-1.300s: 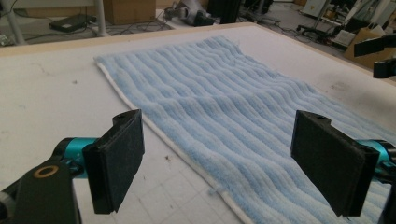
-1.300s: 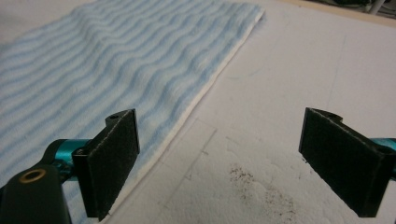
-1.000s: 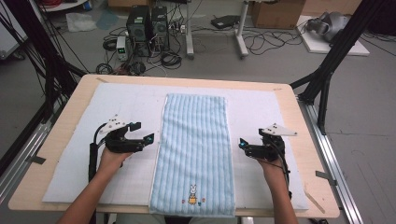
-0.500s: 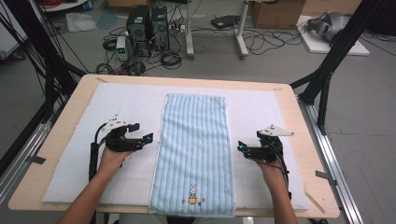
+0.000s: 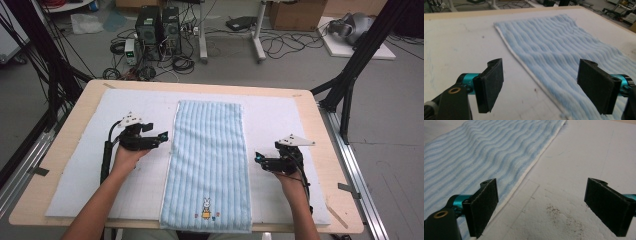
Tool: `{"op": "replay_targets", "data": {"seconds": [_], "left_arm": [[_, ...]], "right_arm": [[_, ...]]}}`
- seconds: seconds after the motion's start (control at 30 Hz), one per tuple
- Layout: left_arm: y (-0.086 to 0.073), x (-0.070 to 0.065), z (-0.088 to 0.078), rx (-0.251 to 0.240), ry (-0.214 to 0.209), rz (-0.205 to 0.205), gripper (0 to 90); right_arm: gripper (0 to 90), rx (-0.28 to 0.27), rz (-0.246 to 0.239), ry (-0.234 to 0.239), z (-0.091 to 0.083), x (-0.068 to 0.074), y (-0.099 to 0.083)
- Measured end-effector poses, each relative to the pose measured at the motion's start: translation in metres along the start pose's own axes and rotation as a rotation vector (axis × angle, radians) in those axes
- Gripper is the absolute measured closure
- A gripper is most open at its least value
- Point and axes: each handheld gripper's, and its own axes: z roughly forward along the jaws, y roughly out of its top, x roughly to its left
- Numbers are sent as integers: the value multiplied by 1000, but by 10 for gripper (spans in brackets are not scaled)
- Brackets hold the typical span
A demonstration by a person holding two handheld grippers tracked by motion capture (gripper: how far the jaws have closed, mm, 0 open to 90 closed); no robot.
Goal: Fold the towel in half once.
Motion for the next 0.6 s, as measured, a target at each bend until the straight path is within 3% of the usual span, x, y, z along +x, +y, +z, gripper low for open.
{"op": "replay_targets", "data": {"seconds": [0.1, 0.3, 0.4, 0.6], "left_arm": [[11, 0, 13, 21, 25, 30, 266], [11, 5, 40, 88, 48, -16, 293], [6, 3, 52, 118, 43, -12, 313], [-7, -6, 69, 247, 63, 76, 409]], "right_arm": [[111, 11, -5, 5, 2, 0, 0], [111, 19, 1, 9, 3, 0, -1], [111, 23, 4, 9, 3, 0, -1], [111, 30, 11, 8, 4, 0, -2]]}}
